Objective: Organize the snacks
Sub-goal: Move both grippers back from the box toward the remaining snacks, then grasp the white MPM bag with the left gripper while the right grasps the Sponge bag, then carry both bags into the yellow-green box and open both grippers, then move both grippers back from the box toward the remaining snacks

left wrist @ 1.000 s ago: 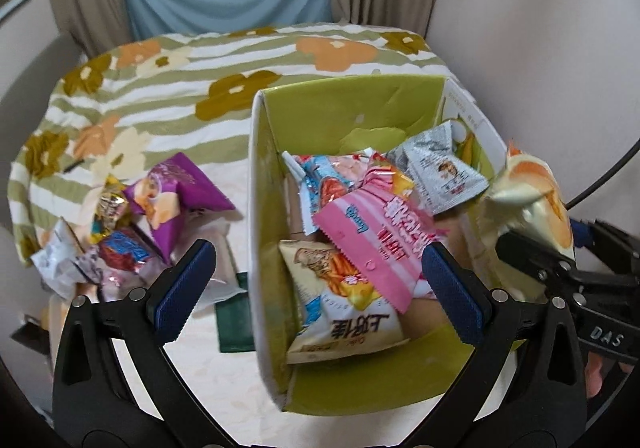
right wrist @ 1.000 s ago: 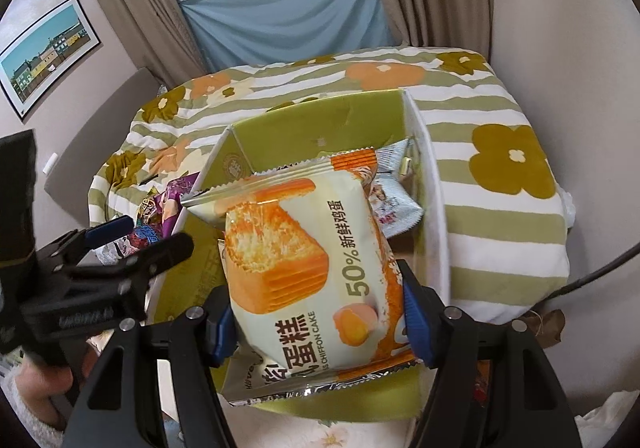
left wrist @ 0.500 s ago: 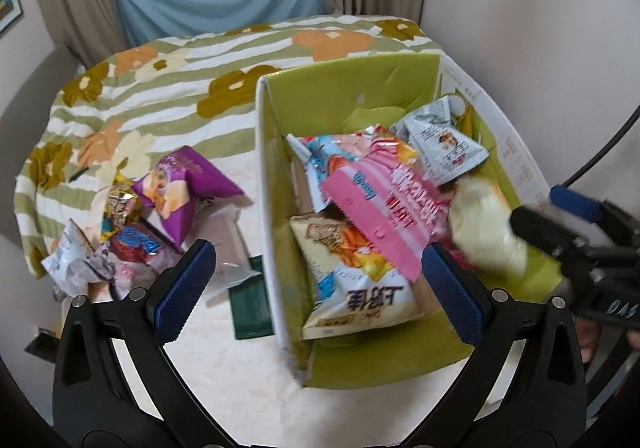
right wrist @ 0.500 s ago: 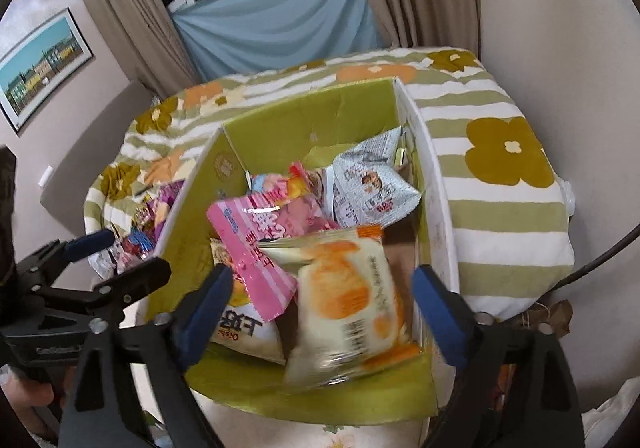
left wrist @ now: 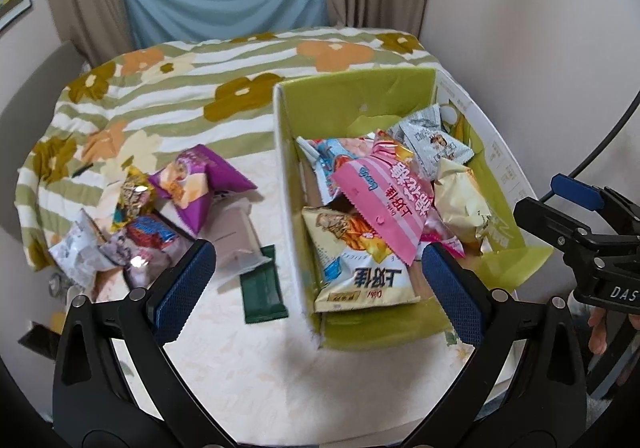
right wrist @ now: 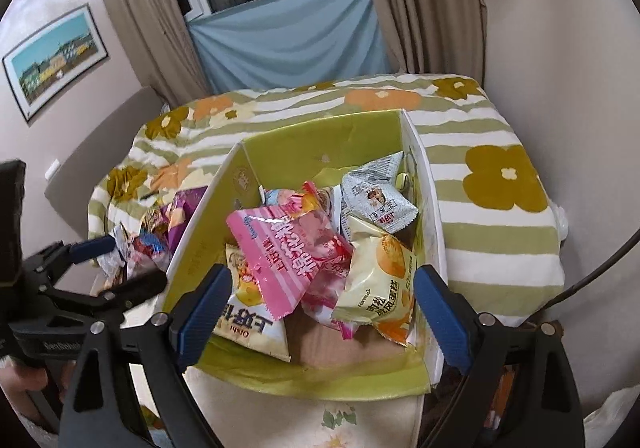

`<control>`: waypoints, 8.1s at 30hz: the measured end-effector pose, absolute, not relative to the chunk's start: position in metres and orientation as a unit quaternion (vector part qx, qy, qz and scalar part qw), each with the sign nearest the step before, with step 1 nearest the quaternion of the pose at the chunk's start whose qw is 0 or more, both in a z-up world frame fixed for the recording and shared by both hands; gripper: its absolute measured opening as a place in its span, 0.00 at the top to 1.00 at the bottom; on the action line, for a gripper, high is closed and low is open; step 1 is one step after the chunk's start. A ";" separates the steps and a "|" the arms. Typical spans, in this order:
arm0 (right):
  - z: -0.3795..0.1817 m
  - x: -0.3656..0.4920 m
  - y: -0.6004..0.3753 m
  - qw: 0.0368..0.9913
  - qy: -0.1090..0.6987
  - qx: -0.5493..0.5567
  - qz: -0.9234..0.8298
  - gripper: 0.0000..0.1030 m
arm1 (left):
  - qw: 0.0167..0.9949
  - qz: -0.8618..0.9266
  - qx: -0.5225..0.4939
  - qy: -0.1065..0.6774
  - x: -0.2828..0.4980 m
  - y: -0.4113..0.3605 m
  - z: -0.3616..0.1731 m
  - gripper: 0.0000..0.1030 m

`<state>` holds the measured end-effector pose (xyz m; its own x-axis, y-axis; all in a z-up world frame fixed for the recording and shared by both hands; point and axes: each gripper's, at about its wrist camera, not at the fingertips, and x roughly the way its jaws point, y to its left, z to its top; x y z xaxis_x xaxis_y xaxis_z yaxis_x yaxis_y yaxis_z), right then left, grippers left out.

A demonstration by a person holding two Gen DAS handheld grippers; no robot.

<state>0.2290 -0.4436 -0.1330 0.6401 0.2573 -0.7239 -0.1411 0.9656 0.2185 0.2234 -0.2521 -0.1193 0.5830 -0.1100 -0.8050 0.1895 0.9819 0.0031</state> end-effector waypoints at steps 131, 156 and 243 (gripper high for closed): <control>-0.111 0.248 -0.233 0.886 0.434 0.159 0.047 0.41 | 0.870 -0.206 0.011 0.449 0.297 -0.025 -0.083 0.32; -0.117 0.225 -0.451 0.888 0.430 0.162 -0.009 0.41 | 0.839 -0.238 -0.035 0.488 0.289 -0.283 -0.143 0.08; -0.162 0.296 -0.157 0.893 0.444 0.066 0.046 0.08 | 0.849 -0.139 -0.014 0.510 0.336 0.102 -0.170 0.03</control>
<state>0.2963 -0.1572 -0.1617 0.6022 0.1405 -0.7859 -0.0237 0.9871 0.1584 0.3363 0.1022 -0.1702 0.4415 -0.2497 -0.8618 0.2216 0.9611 -0.1650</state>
